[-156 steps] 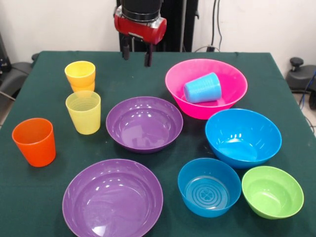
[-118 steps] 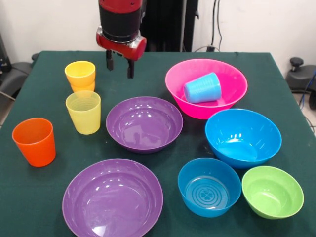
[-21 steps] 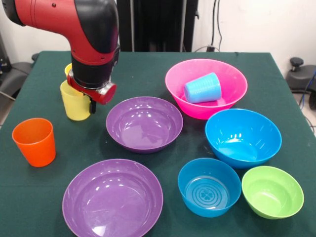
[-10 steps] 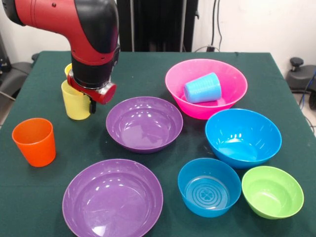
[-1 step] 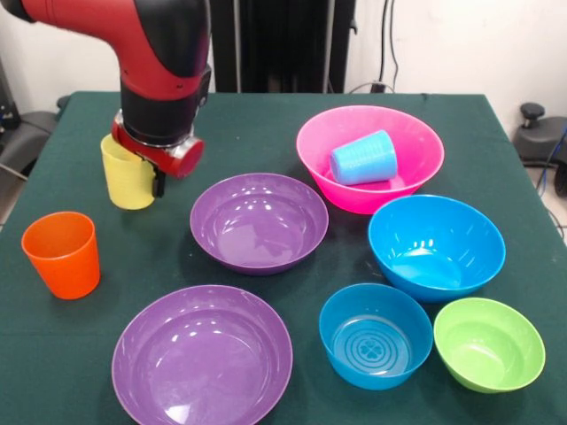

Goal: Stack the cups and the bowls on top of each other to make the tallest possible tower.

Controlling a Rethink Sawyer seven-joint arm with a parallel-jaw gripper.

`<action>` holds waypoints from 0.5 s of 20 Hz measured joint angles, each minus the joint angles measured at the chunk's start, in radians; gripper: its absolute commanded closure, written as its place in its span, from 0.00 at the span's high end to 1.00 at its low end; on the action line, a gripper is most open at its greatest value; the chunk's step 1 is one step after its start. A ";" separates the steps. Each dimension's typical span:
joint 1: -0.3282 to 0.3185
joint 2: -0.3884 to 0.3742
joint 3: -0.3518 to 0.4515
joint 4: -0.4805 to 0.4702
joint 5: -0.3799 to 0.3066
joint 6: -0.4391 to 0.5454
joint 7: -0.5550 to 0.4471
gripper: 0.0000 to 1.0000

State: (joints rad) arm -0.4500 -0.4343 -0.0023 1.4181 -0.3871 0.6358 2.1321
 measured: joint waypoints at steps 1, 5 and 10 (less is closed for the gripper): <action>0.003 -0.009 0.000 0.000 0.002 0.002 0.000 0.00; 0.022 -0.055 0.000 0.000 0.020 0.035 0.000 0.00; 0.049 -0.087 0.000 -0.005 0.032 0.088 0.000 0.00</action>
State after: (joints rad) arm -0.4008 -0.5211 -0.0027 1.4133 -0.3554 0.7242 2.1321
